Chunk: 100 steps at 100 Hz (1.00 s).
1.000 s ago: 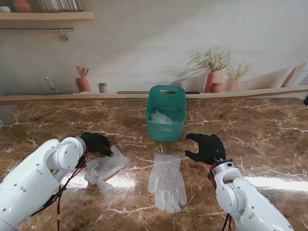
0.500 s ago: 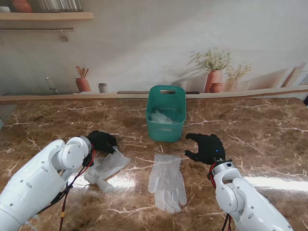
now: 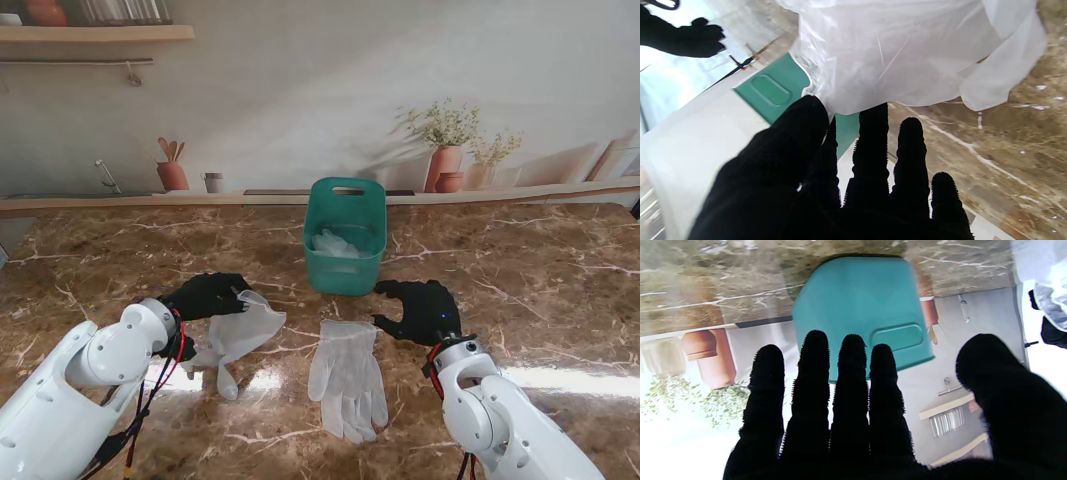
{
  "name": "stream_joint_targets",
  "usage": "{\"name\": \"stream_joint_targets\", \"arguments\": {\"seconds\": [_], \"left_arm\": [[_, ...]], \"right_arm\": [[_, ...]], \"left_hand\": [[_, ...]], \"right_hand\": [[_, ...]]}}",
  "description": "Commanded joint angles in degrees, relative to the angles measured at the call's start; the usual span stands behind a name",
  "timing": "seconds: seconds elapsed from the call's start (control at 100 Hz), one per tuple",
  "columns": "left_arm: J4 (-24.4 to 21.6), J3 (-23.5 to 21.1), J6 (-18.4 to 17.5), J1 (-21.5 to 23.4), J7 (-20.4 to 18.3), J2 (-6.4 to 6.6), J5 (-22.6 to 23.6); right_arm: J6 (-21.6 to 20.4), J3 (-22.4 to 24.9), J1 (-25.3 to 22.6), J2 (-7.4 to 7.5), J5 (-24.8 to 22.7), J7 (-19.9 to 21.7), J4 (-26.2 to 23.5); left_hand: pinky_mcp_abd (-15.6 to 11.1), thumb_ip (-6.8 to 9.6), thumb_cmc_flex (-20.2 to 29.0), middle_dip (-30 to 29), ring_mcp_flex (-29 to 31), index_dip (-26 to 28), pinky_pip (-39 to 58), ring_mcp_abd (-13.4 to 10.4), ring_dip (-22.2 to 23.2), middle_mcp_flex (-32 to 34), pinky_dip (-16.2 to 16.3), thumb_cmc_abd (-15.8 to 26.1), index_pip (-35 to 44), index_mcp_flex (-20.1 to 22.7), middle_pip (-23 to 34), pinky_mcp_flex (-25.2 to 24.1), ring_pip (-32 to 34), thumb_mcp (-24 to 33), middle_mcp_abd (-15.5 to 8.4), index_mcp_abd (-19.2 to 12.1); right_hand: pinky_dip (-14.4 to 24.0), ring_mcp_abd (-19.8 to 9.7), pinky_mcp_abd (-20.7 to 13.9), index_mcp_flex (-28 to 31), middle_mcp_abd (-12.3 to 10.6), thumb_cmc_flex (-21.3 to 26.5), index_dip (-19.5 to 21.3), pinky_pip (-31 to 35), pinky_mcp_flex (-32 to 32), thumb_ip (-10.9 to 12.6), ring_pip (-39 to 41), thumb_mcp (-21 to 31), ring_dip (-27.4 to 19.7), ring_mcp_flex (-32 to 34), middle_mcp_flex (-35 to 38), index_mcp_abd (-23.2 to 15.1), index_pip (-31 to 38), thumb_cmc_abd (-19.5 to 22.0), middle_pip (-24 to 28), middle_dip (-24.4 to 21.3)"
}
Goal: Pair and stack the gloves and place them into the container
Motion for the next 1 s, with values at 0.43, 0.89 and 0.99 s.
{"name": "stream_joint_targets", "arguments": {"seconds": [0.43, 0.89, 0.99], "left_arm": [[-10.0, -1.8, -6.5, 7.8, 1.5, -0.85, -10.8], [-13.9, -0.2, -11.6, 10.1, 3.4, -0.88, -10.6], [-14.4, -0.5, -12.7, 10.5, 3.3, -0.83, -11.0]], "right_arm": [[-2.6, -1.7, -5.4, -0.24, 6.8, 9.0, -9.8], [-0.6, -2.2, -7.0, -0.31, 7.5, 10.3, -14.4], [-1.1, -2.2, -6.9, -0.52, 8.0, 9.4, -14.4]], "left_hand": [[-0.7, -1.18, 2.5, -0.9, 5.7, 0.8, 4.4, 2.2, 3.0, 7.1, 2.2, 2.5, 1.2, -2.2, 2.5, 0.1, 4.0, -3.5, 0.0, 0.2], [-0.4, -1.06, 1.8, -1.2, 7.4, 0.0, 7.2, 1.8, 3.1, 8.1, 0.6, 2.0, 1.2, -1.9, 2.7, 0.4, 4.0, -3.2, -0.8, -0.4], [-0.3, -1.09, 1.9, -1.2, 7.0, 0.1, 7.1, 1.9, 3.2, 8.0, -0.1, 2.1, 1.3, -2.0, 2.8, 0.1, 3.8, -3.2, -1.0, -0.7]], "right_hand": [[3.3, 0.5, -0.6, -5.7, 1.1, -6.0, -2.8, 4.2, -0.2, 2.7, -0.5, -7.0, 2.7, -0.9, -3.9, 3.9, -4.2, -3.5, -2.6, 0.6], [3.9, 1.2, -0.8, -7.4, 2.8, -10.2, -2.6, 4.2, -0.3, 2.2, -0.2, -5.1, 3.4, -1.5, -4.9, 7.3, -4.3, -2.3, -3.2, 0.2], [4.4, 0.8, -0.8, -5.2, 2.0, -8.5, -1.2, 4.9, 0.3, 2.1, 1.8, -5.4, 4.5, -0.4, -2.9, 5.5, -2.2, -2.7, -1.0, 1.7]]}}
